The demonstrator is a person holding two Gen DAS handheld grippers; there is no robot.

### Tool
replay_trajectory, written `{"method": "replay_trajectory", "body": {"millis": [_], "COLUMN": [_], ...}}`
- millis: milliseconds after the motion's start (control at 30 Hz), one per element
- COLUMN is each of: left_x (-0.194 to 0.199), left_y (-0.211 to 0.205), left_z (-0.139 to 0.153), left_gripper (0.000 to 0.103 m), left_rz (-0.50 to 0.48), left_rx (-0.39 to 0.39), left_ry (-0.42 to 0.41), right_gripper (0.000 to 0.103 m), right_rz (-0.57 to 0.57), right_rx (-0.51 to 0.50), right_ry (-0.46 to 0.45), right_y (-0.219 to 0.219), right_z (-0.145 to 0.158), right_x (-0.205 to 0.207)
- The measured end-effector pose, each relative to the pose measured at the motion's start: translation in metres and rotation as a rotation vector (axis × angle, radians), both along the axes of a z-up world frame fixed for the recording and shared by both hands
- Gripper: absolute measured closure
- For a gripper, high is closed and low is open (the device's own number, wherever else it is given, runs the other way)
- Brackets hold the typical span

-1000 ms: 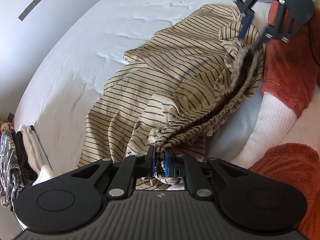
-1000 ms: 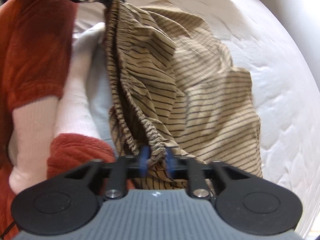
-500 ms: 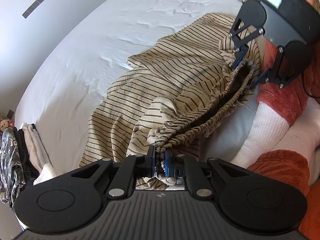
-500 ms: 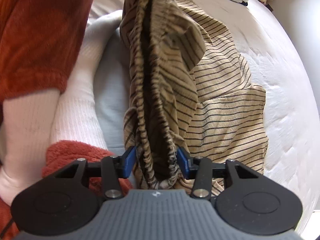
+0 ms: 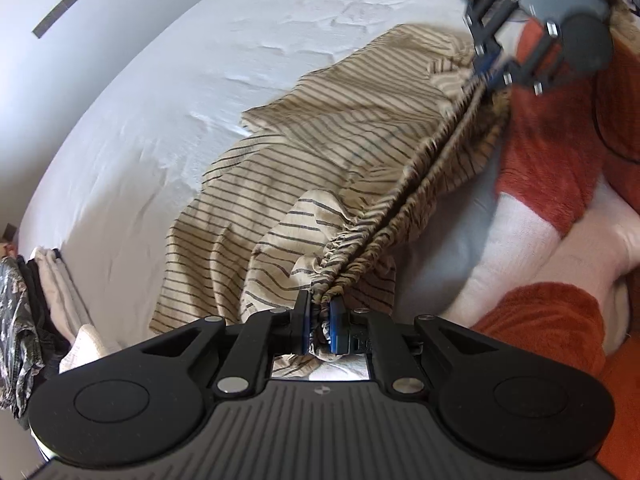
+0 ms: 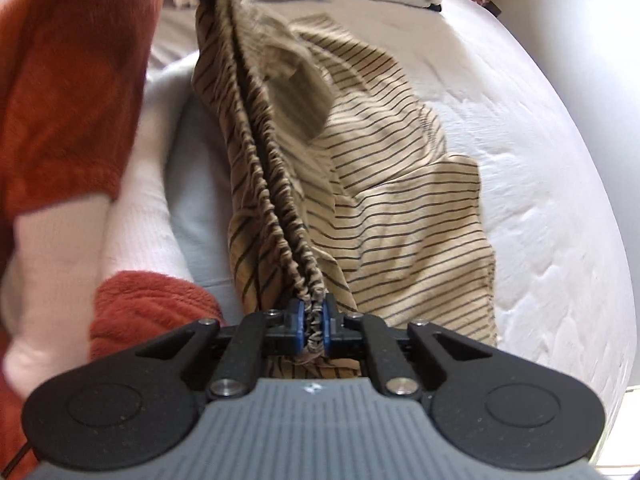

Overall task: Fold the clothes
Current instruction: 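Lift the trousers by the waistband with both grippers, letting the legs hang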

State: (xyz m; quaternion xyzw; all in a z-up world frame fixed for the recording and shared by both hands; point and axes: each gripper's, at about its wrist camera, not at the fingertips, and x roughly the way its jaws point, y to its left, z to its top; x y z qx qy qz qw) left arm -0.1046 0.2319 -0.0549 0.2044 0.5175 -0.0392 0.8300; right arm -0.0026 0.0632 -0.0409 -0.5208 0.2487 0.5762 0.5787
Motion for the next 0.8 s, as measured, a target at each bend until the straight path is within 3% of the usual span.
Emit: {"method": "replay_trajectory", "body": {"millis": [200, 300, 667, 800], "left_x": [0.004, 0.019, 0.123, 0.164], "left_y": [-0.001, 0.000, 0.051, 0.074], "left_z": [0.011, 0.023, 0.095, 0.118], "left_gripper": [0.093, 0.093, 0.093, 0.093], "left_rz": [-0.020, -0.015, 0.104, 0.163], "left_rx": [-0.015, 0.030, 0.328, 0.455], "left_ry": [-0.007, -0.029, -0.182, -0.283], "right_gripper": [0.094, 0.094, 0.094, 0.094], "right_rz": [-0.037, -0.043, -0.160, -0.226], "right_rx": [0.049, 0.073, 0.162, 0.255], "right_ry": [-0.027, -0.116, -0.395, -0.508], "right_y": [-0.002, 0.010, 0.096, 0.134], "right_z": [0.057, 0.073, 0.125, 0.147], "right_x": [0.009, 0.017, 0.087, 0.120]}}
